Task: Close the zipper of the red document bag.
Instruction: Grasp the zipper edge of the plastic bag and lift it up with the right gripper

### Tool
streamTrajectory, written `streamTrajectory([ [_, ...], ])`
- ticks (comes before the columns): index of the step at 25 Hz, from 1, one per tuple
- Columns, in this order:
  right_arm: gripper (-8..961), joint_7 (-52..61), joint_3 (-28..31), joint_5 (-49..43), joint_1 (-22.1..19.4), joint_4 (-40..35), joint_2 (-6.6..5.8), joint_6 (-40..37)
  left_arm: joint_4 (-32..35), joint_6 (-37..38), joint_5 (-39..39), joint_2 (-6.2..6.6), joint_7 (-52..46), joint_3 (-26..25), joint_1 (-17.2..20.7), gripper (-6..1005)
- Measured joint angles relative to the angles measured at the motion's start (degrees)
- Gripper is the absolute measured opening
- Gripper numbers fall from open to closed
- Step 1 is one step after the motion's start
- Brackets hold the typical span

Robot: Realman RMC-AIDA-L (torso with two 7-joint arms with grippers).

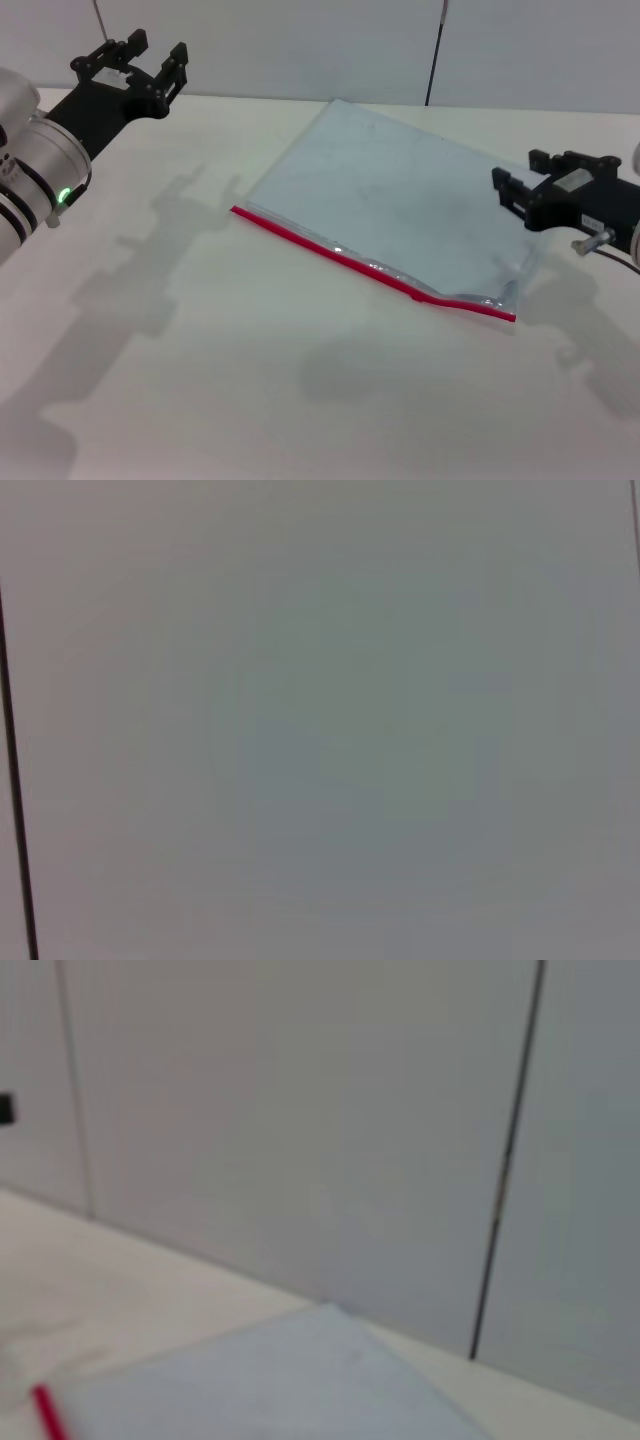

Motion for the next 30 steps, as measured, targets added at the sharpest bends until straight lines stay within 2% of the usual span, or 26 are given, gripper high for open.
streamTrajectory([
  [5, 467, -5.1, 1.54, 2.82, -0.4, -3.33, 0.53, -5.73, 0.0, 0.1, -0.19, 0.2, 0.0, 0.0, 0.0, 525],
  [6, 467, -8.43, 2.72, 6.67, -0.78, -3.73, 1.08, -5.93, -0.12, 0.1, -0.23, 0.25, 0.0, -0.01, -0.11, 524],
  [7, 467, -8.43, 2.72, 6.67, -0.78, -3.73, 1.08, -5.93, -0.12, 0.1, -0.23, 0.25, 0.0, -0.01, -0.11, 524],
  [8, 467, -10.25, 3.47, 8.65, -1.05, -3.74, 1.58, -5.95, -0.33, 0.1, -0.25, 0.25, 0.0, 0.0, -0.26, 524],
  [10, 465, -15.44, 5.33, 13.57, -1.74, -3.74, 2.95, -6.05, -0.82, 0.11, -0.3, 0.24, 0.0, 0.0, -0.59, 524],
  [15, 457, -31.57, 11.43, 25.72, -3.28, -3.05, 8.01, -10.56, -1.27, 0.11, -0.42, 0.17, 0.0, 0.0, -0.84, 524],
  [17, 453, -37.26, 14.53, 31.24, -3.37, -2.2, 9.03, -14.73, -1.28, 0.1, -0.42, 0.16, 0.0, 0.0, -0.88, 524],
  [19, 450, -44.47, 17.58, 40.16, -2.62, 0.88, 8.93, -19.92, -1.3, 0.09, -0.42, 0.12, 0.0, 0.0, -0.98, 524],
  [23, 438, -48.31, 19.73, 43.23, -2.11, 3.37, 8.97, -23.26, -1.32, 0.08, -0.41, 0.08, 0.0, 0.0, -1.04, 524],
  [30, 434, -49.9, 21.11, 36.56, -2.36, 3.01, 8.92, -28.6, -1.84, 0.08, -0.41, 0.3, 0.0, 0.0, -1.02, 524],
])
